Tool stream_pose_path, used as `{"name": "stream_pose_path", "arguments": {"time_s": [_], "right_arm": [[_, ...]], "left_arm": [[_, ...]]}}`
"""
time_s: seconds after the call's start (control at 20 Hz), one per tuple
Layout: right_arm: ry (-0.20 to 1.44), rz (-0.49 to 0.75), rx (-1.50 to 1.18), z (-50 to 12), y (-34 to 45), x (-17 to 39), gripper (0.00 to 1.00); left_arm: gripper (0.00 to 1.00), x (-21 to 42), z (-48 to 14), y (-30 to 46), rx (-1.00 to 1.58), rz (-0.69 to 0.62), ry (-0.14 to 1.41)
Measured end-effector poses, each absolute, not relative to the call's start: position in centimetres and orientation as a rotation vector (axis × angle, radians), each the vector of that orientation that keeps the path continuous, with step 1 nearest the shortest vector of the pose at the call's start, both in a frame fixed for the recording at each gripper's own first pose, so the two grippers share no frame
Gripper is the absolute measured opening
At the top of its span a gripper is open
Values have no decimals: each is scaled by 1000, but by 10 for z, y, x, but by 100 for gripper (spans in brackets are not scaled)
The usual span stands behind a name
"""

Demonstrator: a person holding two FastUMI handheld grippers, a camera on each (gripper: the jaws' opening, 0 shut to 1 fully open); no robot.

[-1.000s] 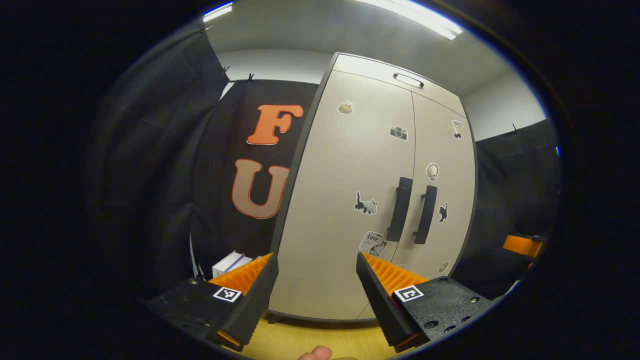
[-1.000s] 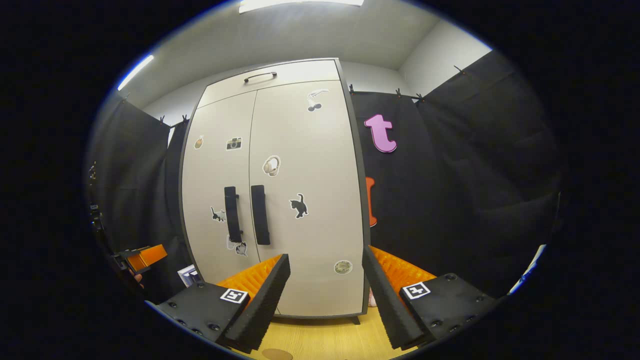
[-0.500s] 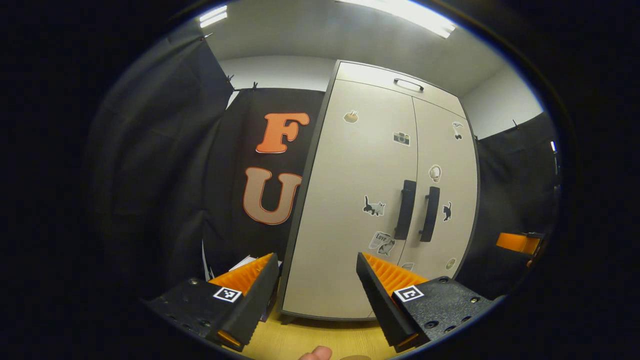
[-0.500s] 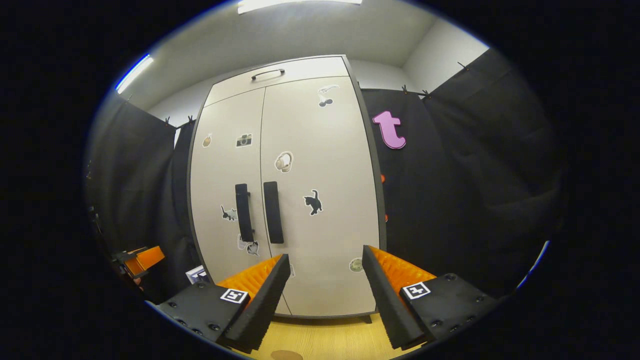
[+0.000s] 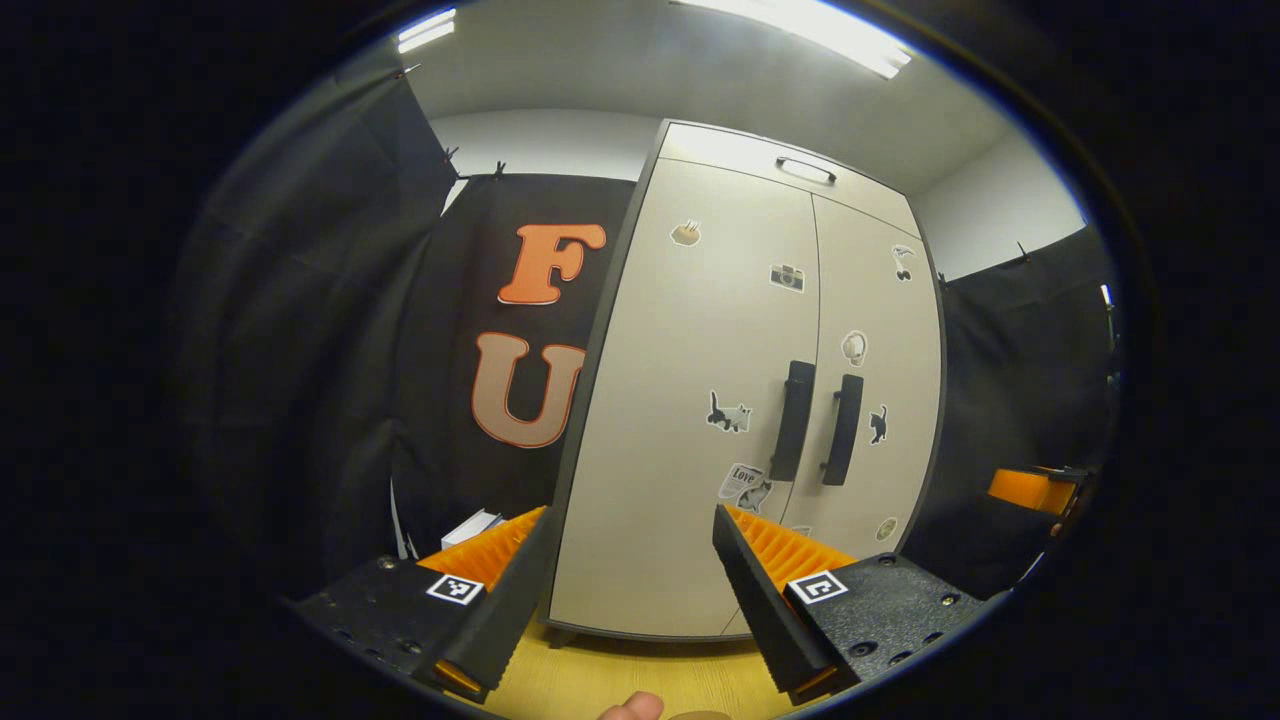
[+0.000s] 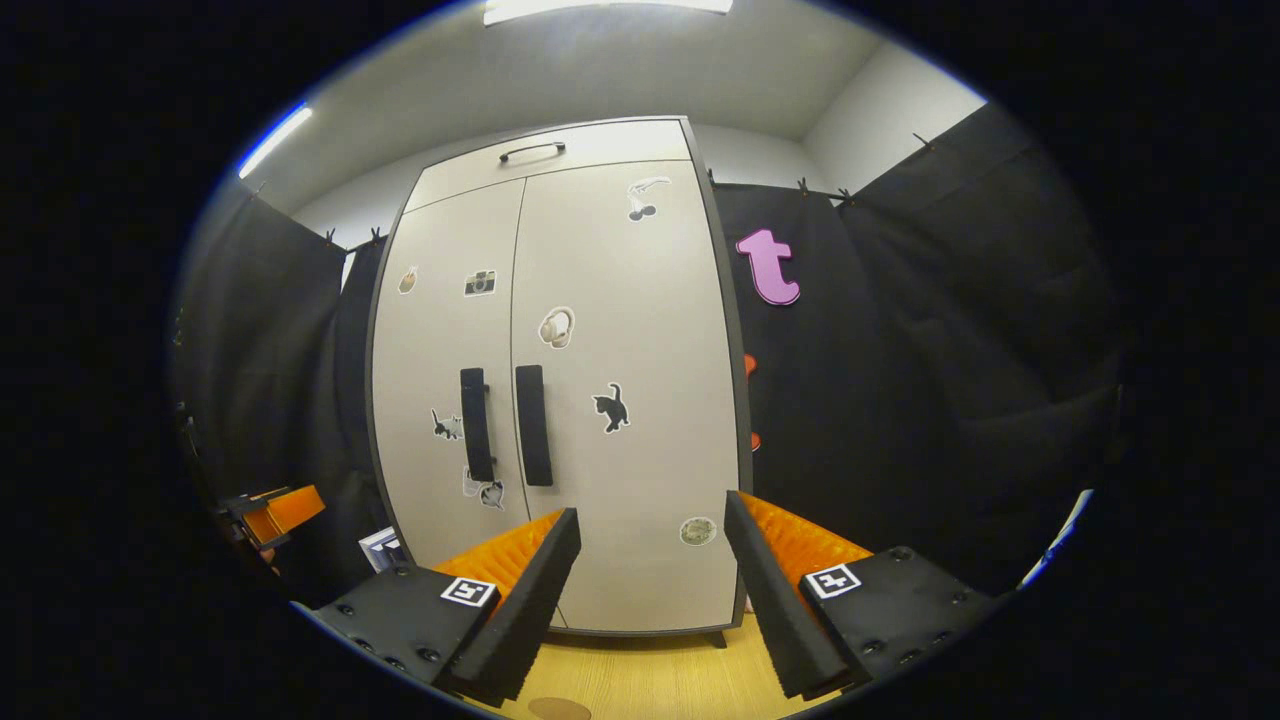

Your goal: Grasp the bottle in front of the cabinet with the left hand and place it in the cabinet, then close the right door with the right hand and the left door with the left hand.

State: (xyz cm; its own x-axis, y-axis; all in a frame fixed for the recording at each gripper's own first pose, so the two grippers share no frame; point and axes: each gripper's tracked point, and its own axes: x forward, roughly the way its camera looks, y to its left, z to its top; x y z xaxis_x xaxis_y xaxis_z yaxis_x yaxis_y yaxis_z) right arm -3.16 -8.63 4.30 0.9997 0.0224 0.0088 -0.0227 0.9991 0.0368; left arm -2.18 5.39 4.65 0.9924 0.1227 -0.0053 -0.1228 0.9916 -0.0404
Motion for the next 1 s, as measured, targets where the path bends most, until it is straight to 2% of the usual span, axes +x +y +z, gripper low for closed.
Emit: {"name": "stream_pose_path", "arguments": {"time_s": [1.0], "right_arm": [[11, 12, 40, 35, -88, -34, 96]], "left_arm": [[96, -17, 42, 49, -66, 107, 8]]}}
